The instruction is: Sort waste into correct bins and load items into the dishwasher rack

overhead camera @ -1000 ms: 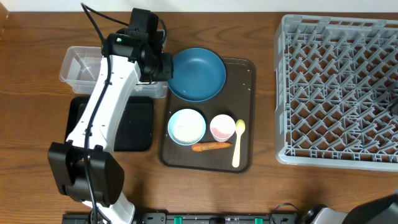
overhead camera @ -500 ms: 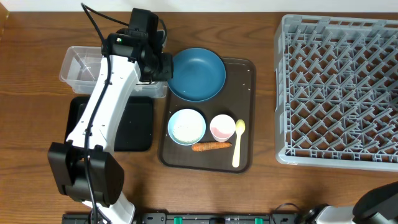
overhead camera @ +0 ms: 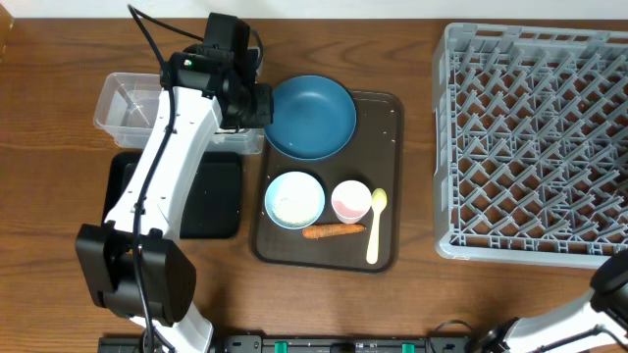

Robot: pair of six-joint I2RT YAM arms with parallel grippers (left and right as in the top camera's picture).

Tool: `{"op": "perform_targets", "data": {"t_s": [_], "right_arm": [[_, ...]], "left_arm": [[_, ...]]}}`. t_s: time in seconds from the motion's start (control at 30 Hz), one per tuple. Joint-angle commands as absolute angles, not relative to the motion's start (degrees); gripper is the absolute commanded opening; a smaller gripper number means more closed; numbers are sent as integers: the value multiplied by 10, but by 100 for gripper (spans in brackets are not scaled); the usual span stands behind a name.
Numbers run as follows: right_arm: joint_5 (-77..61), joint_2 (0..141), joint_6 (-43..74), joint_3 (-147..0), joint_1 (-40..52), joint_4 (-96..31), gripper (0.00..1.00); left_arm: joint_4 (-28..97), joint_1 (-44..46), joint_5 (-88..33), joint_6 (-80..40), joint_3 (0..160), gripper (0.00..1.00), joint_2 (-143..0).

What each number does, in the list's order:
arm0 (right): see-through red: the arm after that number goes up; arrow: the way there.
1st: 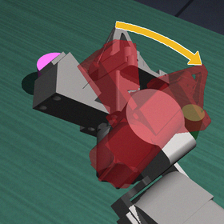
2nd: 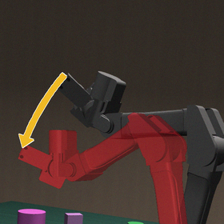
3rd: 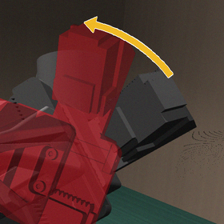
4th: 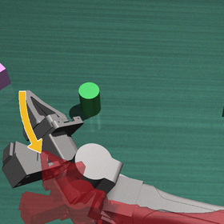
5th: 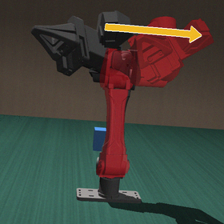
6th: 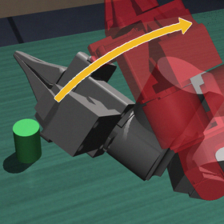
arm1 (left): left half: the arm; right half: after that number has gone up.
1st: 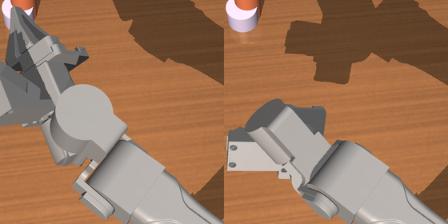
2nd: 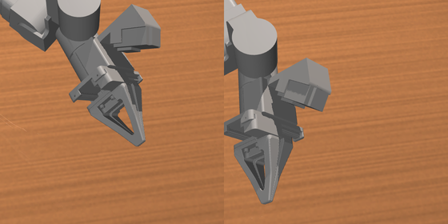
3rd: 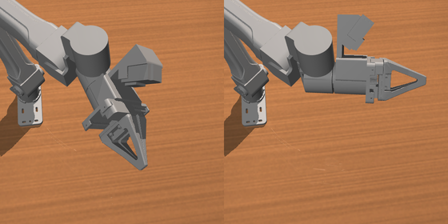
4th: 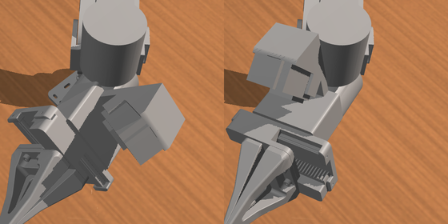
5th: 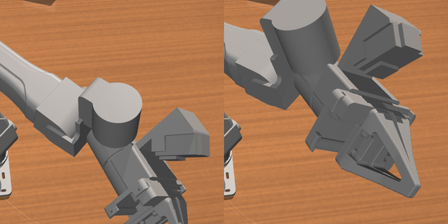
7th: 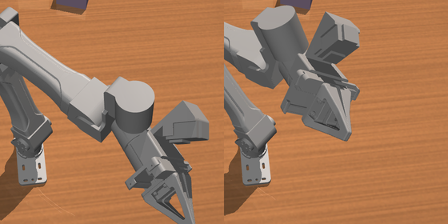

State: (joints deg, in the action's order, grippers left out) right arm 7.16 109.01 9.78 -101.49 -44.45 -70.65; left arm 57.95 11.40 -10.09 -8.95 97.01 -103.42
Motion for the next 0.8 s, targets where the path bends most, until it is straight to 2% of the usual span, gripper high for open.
{"op": "perform_targets", "data": {"t_s": [0.0, 0.43, 0.77], "right_arm": [[94, 1099, 113, -1018, -462, -696, 1], [66, 1107, 111, -1014, -462, -672, 1], [65, 1108, 111, -943, -462, -628, 1]], "left_arm": [[581, 112, -94, -82, 975, 14, -1033], [582, 112, -94, -82, 975, 13, -1033], [583, 112, -94, -82, 975, 14, -1033]]}}
